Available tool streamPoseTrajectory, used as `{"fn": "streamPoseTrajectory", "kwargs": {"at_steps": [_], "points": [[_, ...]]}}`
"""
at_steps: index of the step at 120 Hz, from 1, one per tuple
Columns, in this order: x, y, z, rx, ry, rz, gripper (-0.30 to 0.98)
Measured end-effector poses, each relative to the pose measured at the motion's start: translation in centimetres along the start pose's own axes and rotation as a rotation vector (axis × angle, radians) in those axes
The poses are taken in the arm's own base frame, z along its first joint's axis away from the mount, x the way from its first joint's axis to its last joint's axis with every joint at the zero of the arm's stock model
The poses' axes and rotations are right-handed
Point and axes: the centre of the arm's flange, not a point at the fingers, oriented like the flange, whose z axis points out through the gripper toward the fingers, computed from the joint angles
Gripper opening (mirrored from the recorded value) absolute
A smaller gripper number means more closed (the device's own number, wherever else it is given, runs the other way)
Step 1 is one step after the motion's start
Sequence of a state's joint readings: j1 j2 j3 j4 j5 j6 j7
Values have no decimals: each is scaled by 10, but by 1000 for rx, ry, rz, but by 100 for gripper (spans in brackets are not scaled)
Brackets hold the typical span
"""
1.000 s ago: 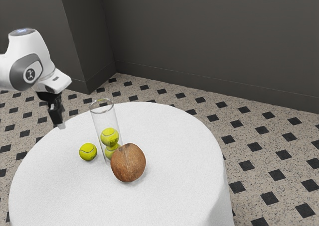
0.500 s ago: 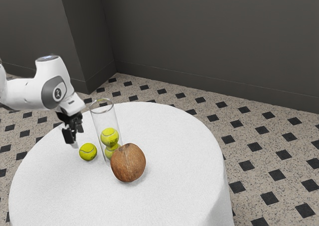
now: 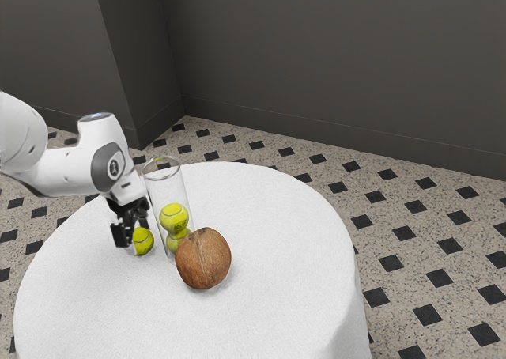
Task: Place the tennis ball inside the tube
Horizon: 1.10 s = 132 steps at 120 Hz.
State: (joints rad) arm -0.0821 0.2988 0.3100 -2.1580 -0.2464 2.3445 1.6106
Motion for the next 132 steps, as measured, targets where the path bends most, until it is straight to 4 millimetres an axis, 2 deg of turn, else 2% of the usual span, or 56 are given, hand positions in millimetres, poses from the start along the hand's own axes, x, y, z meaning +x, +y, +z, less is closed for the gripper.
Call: {"fn": "streamPoseTrajectory", "kwargs": {"at_steps": [23,40,61,89,97,120,132], "points": [[1,-2,9,1,11,30,68],[0,-3,10,10,32,42,42],[3,-3,2,32,46,75,35],[3,10,-60,110,106,97,30],[-7,13,-78,122,122,81,29],[-16,32,-147,166,142,76,29],[-22,41,-176,164,116,52,29]]}}
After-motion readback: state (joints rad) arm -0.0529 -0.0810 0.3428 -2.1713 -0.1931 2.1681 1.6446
